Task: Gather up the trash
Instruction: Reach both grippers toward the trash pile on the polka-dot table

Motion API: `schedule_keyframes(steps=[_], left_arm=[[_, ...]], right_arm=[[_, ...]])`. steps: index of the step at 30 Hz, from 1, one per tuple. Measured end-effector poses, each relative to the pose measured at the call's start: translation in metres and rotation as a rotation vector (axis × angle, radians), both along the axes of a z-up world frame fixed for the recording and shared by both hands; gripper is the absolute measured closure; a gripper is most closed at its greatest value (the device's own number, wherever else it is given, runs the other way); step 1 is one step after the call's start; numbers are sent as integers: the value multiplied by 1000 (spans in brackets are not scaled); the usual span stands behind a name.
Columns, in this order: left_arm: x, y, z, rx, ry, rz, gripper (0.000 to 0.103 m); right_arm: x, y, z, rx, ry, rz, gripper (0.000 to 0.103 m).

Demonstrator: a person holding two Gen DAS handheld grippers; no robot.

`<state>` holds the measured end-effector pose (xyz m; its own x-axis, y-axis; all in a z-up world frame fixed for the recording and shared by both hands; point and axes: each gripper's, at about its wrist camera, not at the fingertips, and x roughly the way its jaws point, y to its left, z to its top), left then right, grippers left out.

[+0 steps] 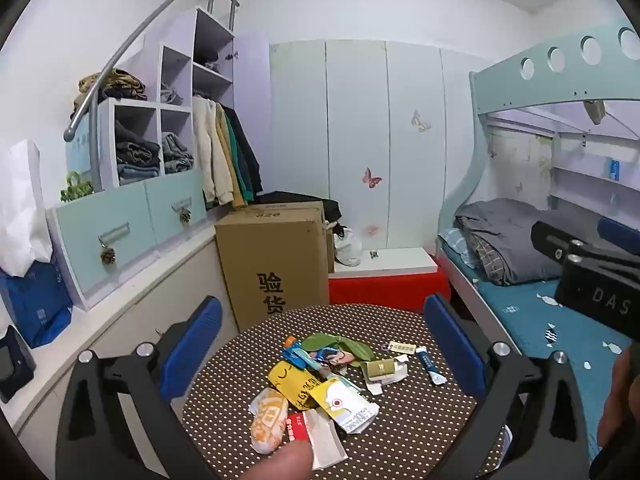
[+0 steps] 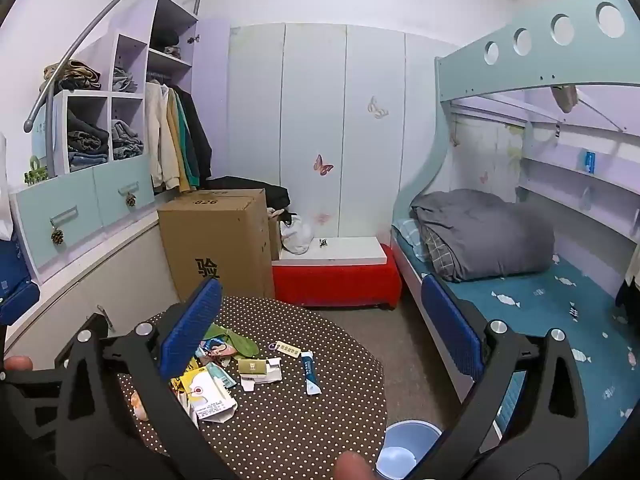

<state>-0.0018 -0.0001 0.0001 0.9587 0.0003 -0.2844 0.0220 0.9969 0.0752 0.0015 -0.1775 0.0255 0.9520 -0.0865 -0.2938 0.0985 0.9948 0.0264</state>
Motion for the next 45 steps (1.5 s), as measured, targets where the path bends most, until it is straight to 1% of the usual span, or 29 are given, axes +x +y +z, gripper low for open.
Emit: schedule_keyframes(steps=[3,6,8,10,11,13,16,18,22,26,33,37,45], left_arm=[[-1,2,-2,-9,7,-11,4],[1,14,9,-5,-15,0,4],[-5,8,11,14,-41,24,4],[-2,7,14,16,-30,36,4],[-4,3,9,21,-44,43,4],[-5,4,8,8,-34,42,4],[-3,7,8,-22,3,46,4],[-2,8,7,-31,18,50,4],[2,7,5,-14,19,65,4],[3,5,3,-6,26,66,4],[6,10,1,-20,26,87,4],[12,12,-2,-34,48,84,4],[24,14,-12,-37,87,81,4]], right_arm=[[1,1,-2,-4,1,1,5],[2,3,-2,-12,-3,2,5],[1,2,-1,-6,-5,-1,5],[4,-1,-1,6,-3,-2,5],[4,-1,-2,11,-1,-4,5],[6,3,-3,15,1,-10,5],[1,-1,-6,3,-20,5,5],[3,0,-8,-7,-10,16,5],[5,-3,-10,16,0,36,5],[7,-2,-10,16,-3,43,5],[11,3,-11,12,-10,47,5],[16,4,-14,10,2,45,5],[27,3,-18,12,30,44,5]])
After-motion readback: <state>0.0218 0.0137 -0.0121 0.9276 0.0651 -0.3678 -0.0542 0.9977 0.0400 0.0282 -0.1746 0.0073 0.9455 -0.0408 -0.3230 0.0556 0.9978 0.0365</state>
